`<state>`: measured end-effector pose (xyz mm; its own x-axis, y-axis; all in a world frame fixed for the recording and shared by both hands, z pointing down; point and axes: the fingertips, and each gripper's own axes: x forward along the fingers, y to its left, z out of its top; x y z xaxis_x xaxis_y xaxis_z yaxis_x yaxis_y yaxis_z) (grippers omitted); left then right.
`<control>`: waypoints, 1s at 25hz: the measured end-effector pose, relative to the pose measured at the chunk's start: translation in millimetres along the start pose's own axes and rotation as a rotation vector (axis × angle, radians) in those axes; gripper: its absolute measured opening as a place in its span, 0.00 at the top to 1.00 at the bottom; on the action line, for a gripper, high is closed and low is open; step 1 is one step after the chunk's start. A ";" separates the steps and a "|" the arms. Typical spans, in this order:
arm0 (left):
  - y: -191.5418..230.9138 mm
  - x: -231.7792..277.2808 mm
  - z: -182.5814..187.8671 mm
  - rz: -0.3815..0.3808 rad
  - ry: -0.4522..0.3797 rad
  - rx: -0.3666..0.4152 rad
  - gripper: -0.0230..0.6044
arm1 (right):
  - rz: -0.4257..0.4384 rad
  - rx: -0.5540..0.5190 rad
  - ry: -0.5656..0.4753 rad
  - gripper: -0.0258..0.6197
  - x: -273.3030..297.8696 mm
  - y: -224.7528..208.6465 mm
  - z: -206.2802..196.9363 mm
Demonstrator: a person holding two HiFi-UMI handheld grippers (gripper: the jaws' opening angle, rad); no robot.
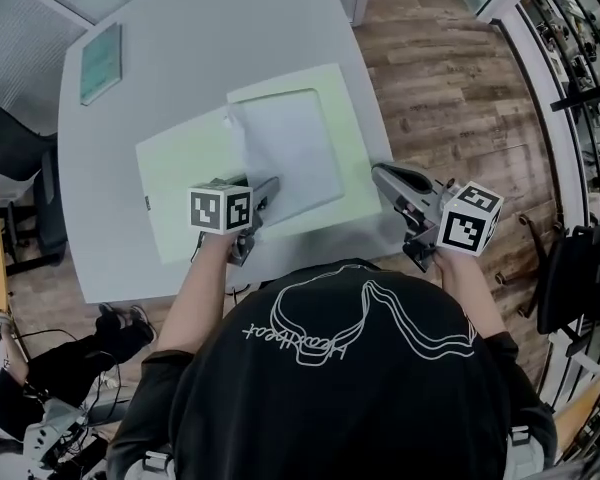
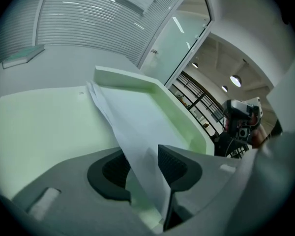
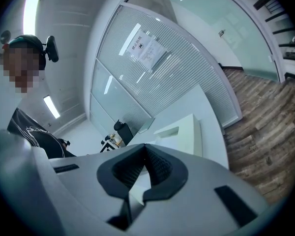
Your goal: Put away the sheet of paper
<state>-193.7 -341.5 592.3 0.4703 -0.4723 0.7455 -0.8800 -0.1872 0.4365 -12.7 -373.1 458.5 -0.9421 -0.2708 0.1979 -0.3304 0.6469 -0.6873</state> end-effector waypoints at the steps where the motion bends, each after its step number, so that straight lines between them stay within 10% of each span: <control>1: -2.9 2.6 0.1 -0.008 0.008 0.007 0.69 | -0.004 0.001 -0.003 0.95 -2.2 -1.0 0.2; 25: -8.9 -4.7 -12.5 0.028 0.056 0.076 0.64 | -0.028 0.004 -0.043 0.95 -21.1 26.2 -12.3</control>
<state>-187.2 -326.8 591.3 0.4461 -0.4302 0.7848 -0.8946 -0.2404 0.3768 -2.2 -341.7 445.0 -0.9292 -0.3190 0.1865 -0.3558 0.6361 -0.6847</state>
